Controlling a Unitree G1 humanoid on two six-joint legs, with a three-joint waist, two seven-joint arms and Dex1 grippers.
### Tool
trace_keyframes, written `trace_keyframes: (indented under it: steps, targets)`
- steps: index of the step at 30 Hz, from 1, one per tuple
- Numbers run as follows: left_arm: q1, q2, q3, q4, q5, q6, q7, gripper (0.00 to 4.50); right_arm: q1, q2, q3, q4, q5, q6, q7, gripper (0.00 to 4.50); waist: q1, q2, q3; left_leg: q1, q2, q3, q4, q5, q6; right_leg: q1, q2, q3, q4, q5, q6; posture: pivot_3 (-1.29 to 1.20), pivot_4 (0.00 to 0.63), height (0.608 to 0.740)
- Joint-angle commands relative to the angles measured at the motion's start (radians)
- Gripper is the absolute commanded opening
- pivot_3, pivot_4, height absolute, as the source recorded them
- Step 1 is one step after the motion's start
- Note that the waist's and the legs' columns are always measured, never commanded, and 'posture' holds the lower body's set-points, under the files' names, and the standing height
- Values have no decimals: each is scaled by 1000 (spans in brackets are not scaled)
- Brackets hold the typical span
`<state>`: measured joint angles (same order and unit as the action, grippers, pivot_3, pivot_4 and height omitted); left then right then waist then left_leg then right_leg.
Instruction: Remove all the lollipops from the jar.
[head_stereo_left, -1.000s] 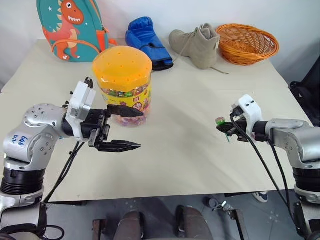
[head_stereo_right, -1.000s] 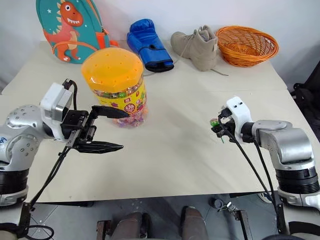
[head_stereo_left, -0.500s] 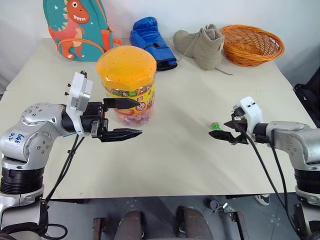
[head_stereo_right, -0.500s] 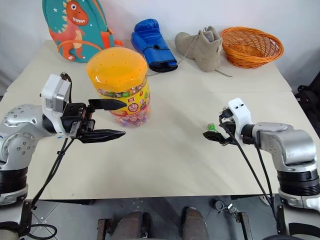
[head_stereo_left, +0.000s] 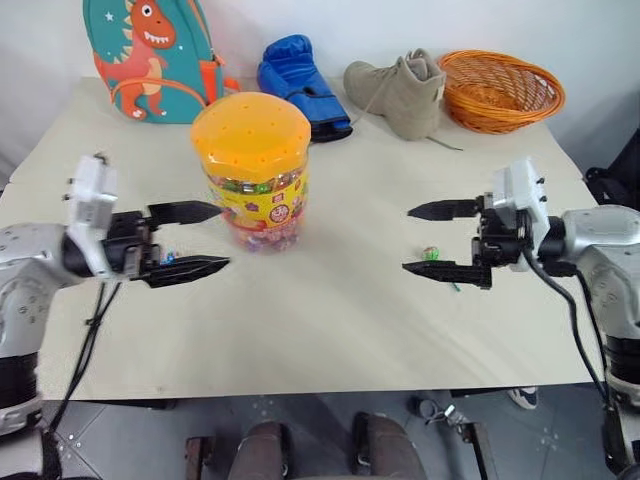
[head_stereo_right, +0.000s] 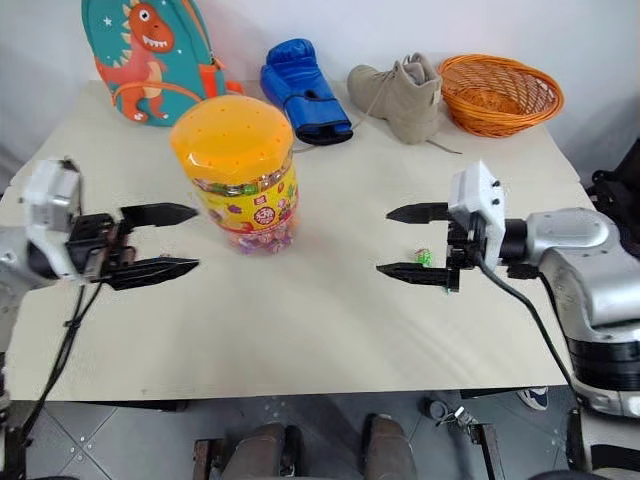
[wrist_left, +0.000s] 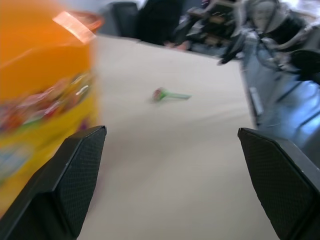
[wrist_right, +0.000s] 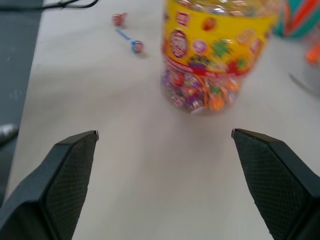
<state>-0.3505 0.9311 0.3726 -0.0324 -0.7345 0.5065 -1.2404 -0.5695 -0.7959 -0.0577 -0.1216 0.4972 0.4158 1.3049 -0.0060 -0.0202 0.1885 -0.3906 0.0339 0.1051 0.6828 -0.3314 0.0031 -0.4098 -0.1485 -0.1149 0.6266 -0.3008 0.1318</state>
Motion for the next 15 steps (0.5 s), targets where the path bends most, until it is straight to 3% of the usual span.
trace_keyframes:
  steps: [1, 8, 15]
  targets:
    - [63, 38, 110, 92, 36, -92, -47, 4500, -25, 28, 16, 103, -23, -128, 60, 4466, 0, 0, 0, 0, 0, 0, 0, 0, 0, 0, 0, 0, 0, 0, 0, 0, 150, 740]
    - [160, 91, 249, 286, 76, -184, -88, 4500, -59, 35, 34, 337, -89, -279, 124, 4466, 4, 0, 0, 0, 1, 0, 1, 0, 0, 0, 0, 0, 0, 0, 0, 0, 150, 740]
    - [190, 99, 290, 361, 63, -176, -110, 4500, -63, 30, 25, 474, -128, -340, 136, 4466, 1, 0, 0, 0, 1, 1, 0, 0, 0, 0, 0, 0, 0, 0, 0, 0, 150, 740]
